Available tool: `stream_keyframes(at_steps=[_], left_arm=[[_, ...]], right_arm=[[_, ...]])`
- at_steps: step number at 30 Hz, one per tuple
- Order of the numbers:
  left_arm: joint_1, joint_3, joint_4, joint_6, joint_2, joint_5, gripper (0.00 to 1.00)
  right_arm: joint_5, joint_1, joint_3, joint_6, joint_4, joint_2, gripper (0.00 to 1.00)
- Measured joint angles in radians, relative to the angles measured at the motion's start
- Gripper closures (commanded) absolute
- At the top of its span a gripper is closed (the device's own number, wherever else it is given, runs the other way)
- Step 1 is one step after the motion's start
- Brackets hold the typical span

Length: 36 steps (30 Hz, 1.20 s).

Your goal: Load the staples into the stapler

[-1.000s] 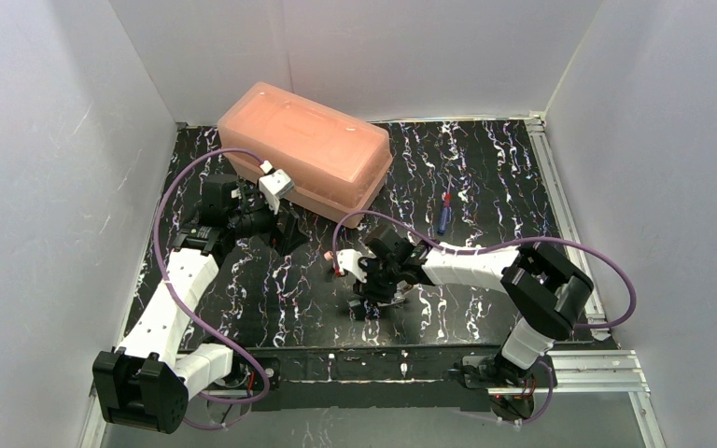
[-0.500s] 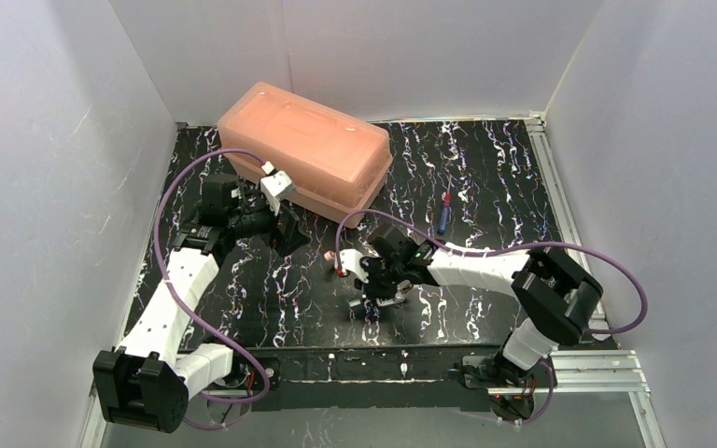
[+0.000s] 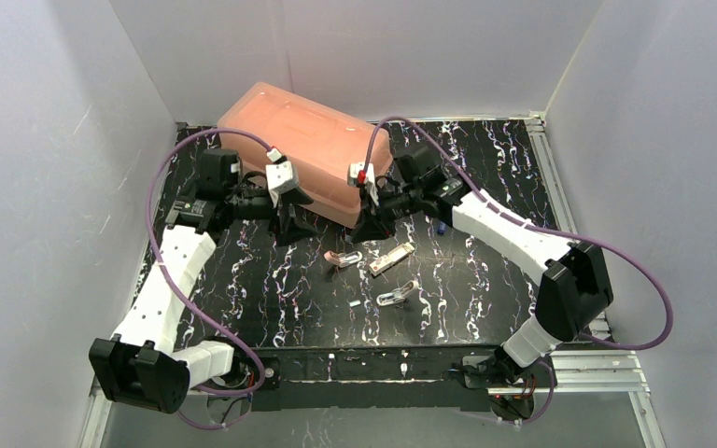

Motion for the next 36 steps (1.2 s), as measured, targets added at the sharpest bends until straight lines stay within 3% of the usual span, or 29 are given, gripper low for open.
stream_keyframes(at_steps=[8,16,25,36], left_arm=[[-0.122,0.337,-0.284,0.325,0.130,0.051,0.35],[-0.225,0.407,-0.520,0.578,0.206,0.039,0.41],[-0.307,0.424,-0.583,0.651,0.216,-0.002,0.54],[-0.332,0.424,-0.571,0.679,0.242,-0.074,0.65]], right_arm=[[-0.227,-0.018,0.099,0.144,-0.011,0.005,0.86],[-0.362,-0.061,0.090,0.284,0.037,0.013,0.86],[-0.428,-0.082,-0.048,0.560,0.306,0.010,0.86],[-0.455,-0.086,-0.059,0.689,0.457,0.010,0.86]])
